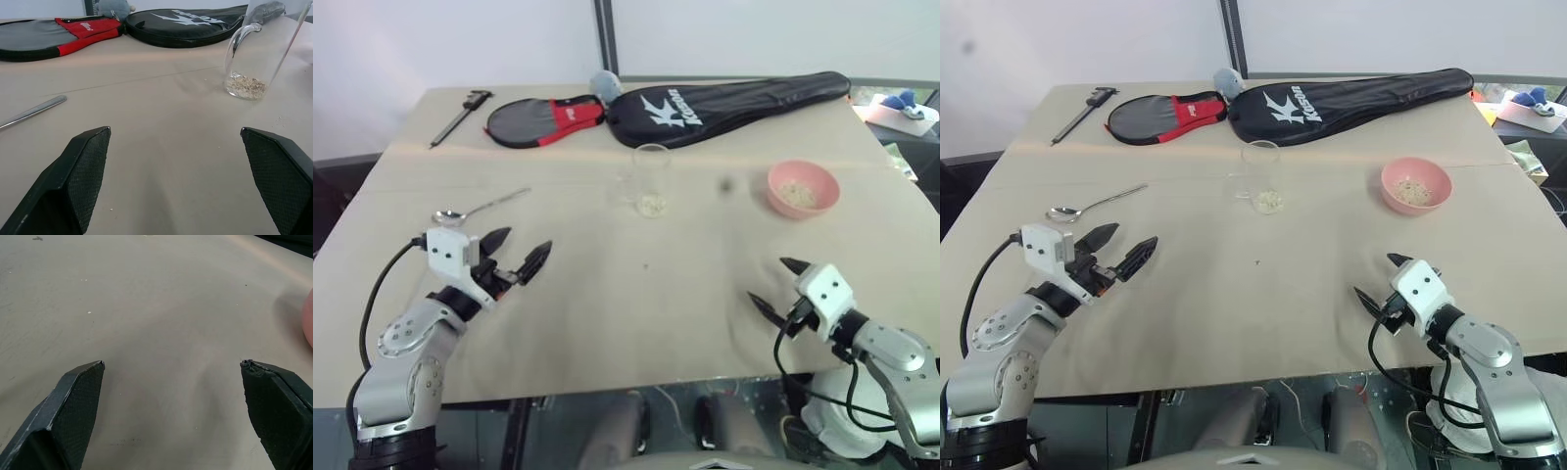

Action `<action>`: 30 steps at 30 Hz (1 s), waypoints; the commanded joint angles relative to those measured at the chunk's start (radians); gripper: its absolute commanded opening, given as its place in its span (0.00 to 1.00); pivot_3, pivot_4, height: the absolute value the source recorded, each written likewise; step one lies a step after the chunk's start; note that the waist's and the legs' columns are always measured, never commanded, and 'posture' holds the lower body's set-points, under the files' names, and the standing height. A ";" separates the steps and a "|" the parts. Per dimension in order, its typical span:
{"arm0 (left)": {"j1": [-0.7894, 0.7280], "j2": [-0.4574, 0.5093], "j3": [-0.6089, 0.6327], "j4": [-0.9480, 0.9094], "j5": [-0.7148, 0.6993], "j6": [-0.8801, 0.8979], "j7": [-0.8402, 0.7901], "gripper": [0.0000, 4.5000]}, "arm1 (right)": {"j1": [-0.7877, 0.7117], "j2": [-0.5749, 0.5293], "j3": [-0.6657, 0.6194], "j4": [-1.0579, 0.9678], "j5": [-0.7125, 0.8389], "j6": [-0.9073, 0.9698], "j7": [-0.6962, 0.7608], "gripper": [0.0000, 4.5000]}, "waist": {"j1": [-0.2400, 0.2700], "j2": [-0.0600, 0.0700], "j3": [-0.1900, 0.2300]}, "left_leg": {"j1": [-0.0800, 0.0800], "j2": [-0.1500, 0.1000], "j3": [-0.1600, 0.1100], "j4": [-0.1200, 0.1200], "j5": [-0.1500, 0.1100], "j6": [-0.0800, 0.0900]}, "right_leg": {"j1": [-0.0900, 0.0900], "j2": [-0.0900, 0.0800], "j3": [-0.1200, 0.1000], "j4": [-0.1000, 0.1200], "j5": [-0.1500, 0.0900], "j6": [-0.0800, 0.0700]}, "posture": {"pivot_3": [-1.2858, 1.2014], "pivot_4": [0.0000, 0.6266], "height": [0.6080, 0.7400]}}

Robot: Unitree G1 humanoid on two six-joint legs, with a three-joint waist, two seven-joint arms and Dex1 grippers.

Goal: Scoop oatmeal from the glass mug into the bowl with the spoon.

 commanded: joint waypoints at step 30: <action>-0.511 0.349 -0.155 0.796 0.325 -0.109 -0.166 0.99 | -0.224 -0.015 -0.059 -0.250 0.477 -0.106 0.165 1.00 | 0.001 -0.003 0.001 | 0.000 0.000 0.000 0.000 0.000 0.000 | -0.001 0.000 -0.001 0.001 0.000 0.000 | 0.52 0.24 1.00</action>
